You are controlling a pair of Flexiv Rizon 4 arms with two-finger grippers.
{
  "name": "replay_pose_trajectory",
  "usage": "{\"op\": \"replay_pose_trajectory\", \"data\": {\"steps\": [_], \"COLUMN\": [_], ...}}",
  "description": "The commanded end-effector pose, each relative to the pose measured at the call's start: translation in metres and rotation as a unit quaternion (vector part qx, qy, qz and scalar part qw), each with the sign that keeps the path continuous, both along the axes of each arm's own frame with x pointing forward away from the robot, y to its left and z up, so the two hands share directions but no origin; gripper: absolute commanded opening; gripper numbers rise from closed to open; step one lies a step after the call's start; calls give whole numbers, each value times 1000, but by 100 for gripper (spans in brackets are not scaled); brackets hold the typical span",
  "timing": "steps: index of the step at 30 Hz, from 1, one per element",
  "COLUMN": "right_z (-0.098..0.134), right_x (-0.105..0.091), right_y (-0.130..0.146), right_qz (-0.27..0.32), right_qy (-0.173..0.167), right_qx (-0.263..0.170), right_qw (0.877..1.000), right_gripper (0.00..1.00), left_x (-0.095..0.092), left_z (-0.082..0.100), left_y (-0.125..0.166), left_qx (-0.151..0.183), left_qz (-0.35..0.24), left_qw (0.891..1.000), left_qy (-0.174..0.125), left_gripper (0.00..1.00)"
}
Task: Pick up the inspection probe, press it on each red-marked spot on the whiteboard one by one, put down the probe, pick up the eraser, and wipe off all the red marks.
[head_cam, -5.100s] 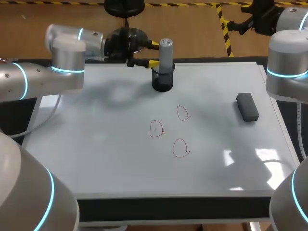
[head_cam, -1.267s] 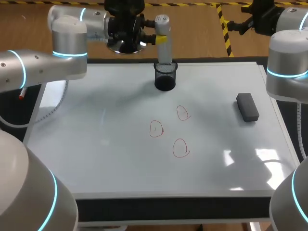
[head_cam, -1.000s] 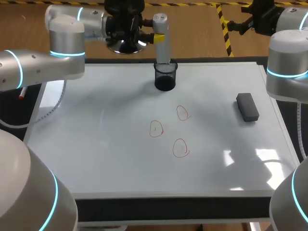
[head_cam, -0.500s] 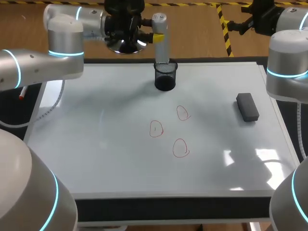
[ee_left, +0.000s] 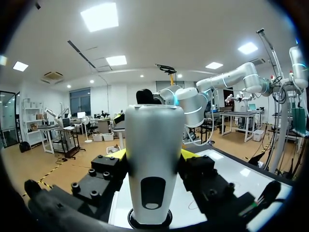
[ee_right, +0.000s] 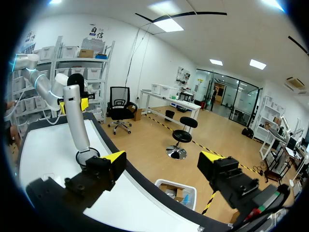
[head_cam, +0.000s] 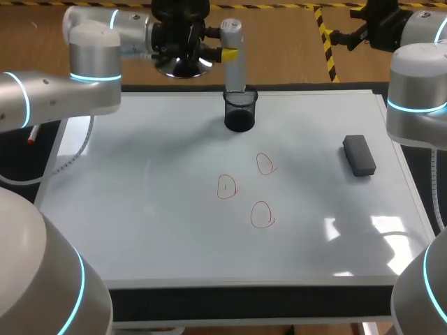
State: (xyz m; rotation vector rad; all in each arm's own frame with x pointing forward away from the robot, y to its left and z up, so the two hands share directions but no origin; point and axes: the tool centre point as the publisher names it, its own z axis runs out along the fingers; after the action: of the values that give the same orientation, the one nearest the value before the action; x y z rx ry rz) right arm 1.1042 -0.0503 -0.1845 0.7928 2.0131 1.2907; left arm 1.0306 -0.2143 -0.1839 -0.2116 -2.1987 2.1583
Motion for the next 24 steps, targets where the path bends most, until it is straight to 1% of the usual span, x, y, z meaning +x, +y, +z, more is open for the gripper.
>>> {"op": "replay_pose_trajectory", "data": {"steps": [1, 6, 9, 11, 19, 24], "right_z": [0, 0, 0, 0, 0, 0], "right_x": [0, 0, 0, 0, 0, 0], "right_y": [0, 0, 0, 0, 0, 0], "right_qz": [0, 0, 0, 0, 0, 0], "right_qy": [0, 0, 0, 0, 0, 0], "right_qx": [0, 0, 0, 0, 0, 0], "right_qw": [1000, 1000, 1000, 1000, 1000, 1000], "right_gripper": [100, 100, 100, 100, 100, 100], "left_x": [-7, -12, -15, -16, -28, -34], "left_z": [5, 9, 11, 11, 16, 14], "left_y": [12, 23, 31, 35, 53, 64], "left_qx": [1, -1, -3, 4, 0, 2], "left_qz": [2, 4, 6, 17, 17, 19], "left_qw": [1000, 1000, 1000, 1000, 1000, 1000], "left_qy": [-3, -3, 3, 8, 1, -1], "left_gripper": [0, 0, 0, 0, 0, 0]}}
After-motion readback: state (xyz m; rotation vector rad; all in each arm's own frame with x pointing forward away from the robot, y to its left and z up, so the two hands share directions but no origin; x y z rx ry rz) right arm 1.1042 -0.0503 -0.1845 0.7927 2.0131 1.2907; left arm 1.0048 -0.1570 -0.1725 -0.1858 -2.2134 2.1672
